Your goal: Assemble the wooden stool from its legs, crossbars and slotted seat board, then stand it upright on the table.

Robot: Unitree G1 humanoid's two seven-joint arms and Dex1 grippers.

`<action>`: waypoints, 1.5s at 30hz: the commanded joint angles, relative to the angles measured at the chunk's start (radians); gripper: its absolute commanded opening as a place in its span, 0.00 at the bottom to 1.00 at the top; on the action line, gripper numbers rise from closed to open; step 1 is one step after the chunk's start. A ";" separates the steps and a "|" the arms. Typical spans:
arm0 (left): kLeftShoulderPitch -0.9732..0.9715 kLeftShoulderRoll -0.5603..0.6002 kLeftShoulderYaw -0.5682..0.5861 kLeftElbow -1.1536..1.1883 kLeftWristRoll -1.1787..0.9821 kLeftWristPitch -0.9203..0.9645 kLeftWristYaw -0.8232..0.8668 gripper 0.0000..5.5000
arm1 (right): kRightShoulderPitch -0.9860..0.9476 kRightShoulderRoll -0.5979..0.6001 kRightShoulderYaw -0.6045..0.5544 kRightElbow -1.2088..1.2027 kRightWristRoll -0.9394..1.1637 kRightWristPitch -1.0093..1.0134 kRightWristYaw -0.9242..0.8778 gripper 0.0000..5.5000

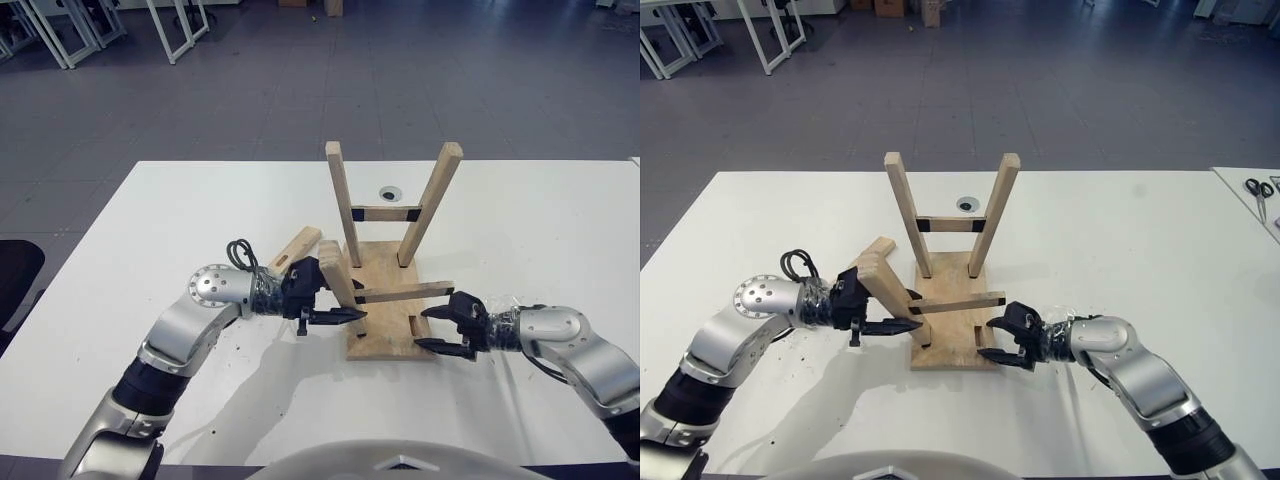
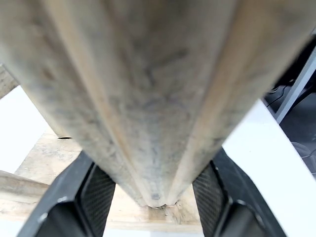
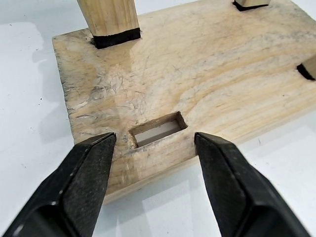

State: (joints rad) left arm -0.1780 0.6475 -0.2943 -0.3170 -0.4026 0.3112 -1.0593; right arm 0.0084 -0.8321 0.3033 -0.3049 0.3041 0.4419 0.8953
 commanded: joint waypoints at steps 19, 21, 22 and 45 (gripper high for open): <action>0.061 0.049 -0.272 0.352 0.242 -0.049 -0.017 0.37 | 0.134 0.076 -0.038 0.172 -0.039 -0.011 -0.033 0.53; 0.068 0.053 -0.300 0.396 0.291 -0.095 0.004 0.37 | 0.136 0.077 -0.031 0.188 -0.049 -0.021 -0.034 0.53; 0.078 0.050 -0.309 0.411 0.307 -0.112 0.022 0.37 | 0.137 0.077 -0.028 0.193 -0.053 -0.025 -0.035 0.53; -0.065 0.089 -0.280 0.234 0.181 -0.113 -0.013 0.37 | 0.125 0.085 -0.015 0.216 -0.056 -0.026 -0.047 0.53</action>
State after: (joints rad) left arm -0.2991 0.6795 -0.4653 -0.1427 -0.4093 0.0724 -1.0532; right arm 0.0708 -0.7552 0.2034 -0.1742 0.3395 0.3300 0.8728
